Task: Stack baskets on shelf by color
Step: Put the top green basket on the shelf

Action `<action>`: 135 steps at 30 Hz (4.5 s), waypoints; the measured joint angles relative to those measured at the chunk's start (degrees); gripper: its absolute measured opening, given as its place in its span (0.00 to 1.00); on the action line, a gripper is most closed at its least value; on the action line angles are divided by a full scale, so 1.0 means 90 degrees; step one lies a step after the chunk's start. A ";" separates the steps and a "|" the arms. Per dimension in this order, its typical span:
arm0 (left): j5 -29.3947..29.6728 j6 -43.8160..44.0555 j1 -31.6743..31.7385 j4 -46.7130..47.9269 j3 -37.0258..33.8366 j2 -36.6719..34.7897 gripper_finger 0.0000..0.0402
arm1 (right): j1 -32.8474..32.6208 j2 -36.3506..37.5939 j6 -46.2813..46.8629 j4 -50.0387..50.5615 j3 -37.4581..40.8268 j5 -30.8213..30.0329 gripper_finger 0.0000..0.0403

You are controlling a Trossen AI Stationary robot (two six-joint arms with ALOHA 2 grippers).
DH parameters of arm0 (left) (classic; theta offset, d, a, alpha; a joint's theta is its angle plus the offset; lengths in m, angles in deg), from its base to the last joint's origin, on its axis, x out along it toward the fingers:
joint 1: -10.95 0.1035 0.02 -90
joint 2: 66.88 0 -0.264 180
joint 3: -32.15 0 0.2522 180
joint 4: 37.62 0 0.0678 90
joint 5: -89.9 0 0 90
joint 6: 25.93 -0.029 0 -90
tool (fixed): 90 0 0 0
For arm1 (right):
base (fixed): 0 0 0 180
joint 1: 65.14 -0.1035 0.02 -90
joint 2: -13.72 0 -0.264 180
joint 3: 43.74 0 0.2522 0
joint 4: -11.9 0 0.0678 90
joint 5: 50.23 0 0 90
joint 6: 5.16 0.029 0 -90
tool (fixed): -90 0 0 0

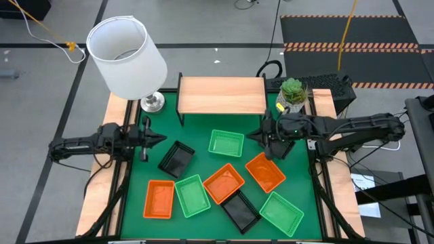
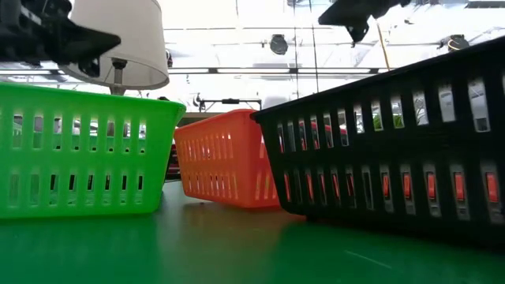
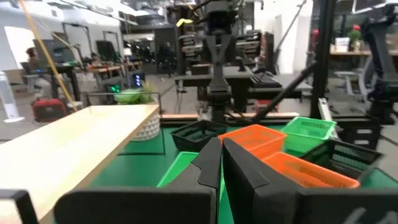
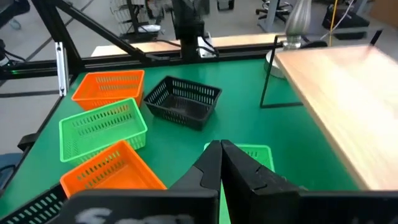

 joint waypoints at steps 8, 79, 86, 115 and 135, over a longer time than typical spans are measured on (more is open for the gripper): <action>0.0272 0.0348 -0.0243 0.1580 0.1917 0.1266 0.05 | 0.0000 -0.0038 0.0337 -0.0441 0.0550 -0.0002 0.00; 0.0670 0.0111 -0.1777 0.2625 0.5606 0.8138 0.05 | -0.0046 -0.3453 -0.4635 -0.0390 0.0263 -0.0219 0.44; 0.0673 0.0068 -0.1821 0.2623 0.5606 0.8138 0.05 | -0.0090 -0.3489 -0.4580 -0.0483 0.0230 -0.0372 0.44; 0.0676 0.0044 -0.1821 0.2177 0.5606 0.8138 0.05 | -0.0087 -0.3752 -0.5153 -0.0772 0.0230 -0.0330 0.26; 0.0679 0.0156 -0.1826 0.2137 0.5606 0.8135 0.05 | -0.0427 -0.3565 -0.5381 -0.1177 0.0230 -0.0830 0.02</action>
